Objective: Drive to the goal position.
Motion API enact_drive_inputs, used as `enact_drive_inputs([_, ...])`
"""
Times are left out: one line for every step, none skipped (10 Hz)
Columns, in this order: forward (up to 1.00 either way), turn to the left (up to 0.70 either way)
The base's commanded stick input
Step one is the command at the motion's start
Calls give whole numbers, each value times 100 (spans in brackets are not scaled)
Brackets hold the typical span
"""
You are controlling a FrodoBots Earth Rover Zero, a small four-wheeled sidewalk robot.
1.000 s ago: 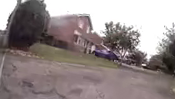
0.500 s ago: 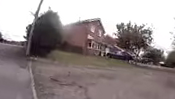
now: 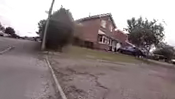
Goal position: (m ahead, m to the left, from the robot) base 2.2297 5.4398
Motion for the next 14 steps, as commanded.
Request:
enact_drive_inputs([100,0])
enact_drive_inputs([100,0])
enact_drive_inputs([100,0])
enact_drive_inputs([100,0])
enact_drive_inputs([100,0])
enact_drive_inputs([100,28])
enact_drive_inputs([100,40])
enact_drive_inputs([100,40])
enact_drive_inputs([100,40])
enact_drive_inputs([100,40])
enact_drive_inputs([100,40])
enact_drive_inputs([100,40])
enact_drive_inputs([100,40])
enact_drive_inputs([99,40])
